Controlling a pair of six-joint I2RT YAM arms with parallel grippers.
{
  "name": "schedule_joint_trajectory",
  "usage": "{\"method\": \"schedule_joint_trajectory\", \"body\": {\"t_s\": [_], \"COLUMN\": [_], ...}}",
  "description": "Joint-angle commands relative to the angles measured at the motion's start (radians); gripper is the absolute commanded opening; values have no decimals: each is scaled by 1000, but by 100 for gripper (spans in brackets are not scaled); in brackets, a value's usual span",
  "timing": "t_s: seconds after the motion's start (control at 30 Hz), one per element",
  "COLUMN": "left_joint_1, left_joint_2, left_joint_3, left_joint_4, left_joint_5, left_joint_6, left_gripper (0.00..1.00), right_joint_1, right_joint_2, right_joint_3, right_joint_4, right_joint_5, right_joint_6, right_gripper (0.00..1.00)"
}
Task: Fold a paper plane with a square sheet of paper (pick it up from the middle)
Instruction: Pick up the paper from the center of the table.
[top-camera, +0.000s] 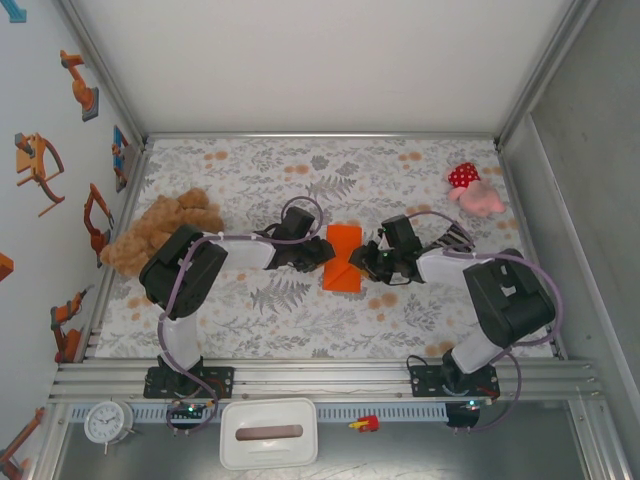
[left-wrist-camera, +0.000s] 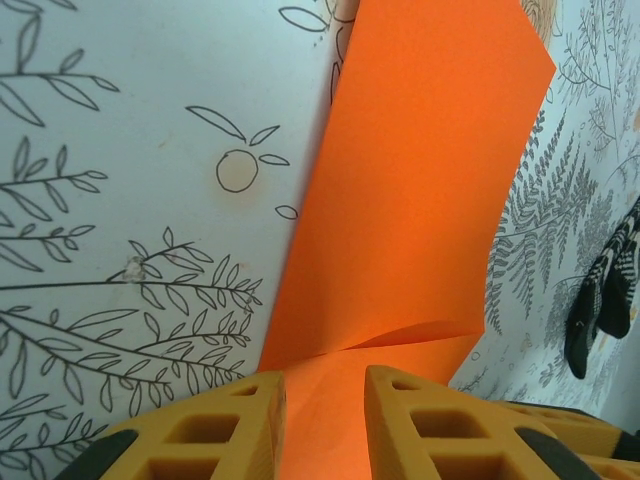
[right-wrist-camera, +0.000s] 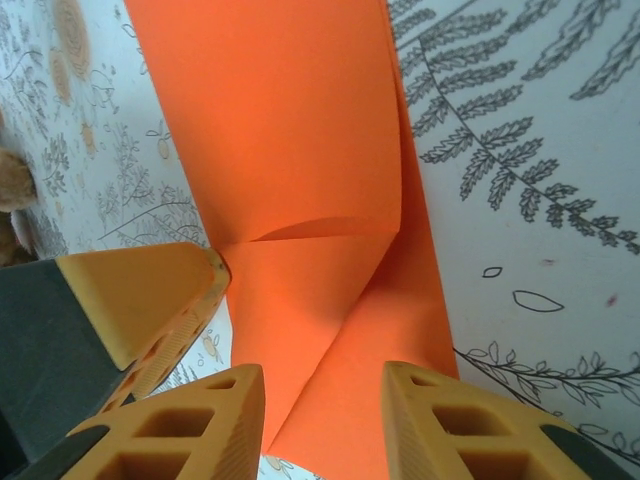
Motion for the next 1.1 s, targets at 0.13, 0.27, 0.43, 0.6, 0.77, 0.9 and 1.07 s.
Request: {"method": "schedule_joint_trajectory", "body": {"t_s": [0.13, 0.27, 0.43, 0.6, 0.77, 0.9, 1.07], "left_joint_1": [5, 6, 7, 8, 8, 9, 14], "left_joint_2": [37, 36, 34, 28, 22, 15, 3], "left_joint_3": [-25, -27, -32, -34, -35, -35, -44], "left_joint_4": [-25, -24, -25, -26, -31, -42, -55], "left_joint_5": [-8, -5, -6, -5, -5, -6, -9], "left_joint_6": [-36, -37, -38, -37, -35, -30, -24], "left_gripper": [29, 29, 29, 29, 29, 29, 29], "right_joint_1": [15, 16, 17, 17, 17, 16, 16], "right_joint_2": [40, 56, 79, 102, 108, 114, 113], "right_joint_3": [26, 35, 43, 42, 37, 32, 13], "right_joint_4": [21, 40, 70, 123, 150, 184, 226], "right_joint_5": [12, 9, 5, -7, -2, -6, -5], "right_joint_6": [22, 22, 28, 39, 41, 42, 46], "right_gripper": [32, 26, 25, 24, 22, 19, 17]}}
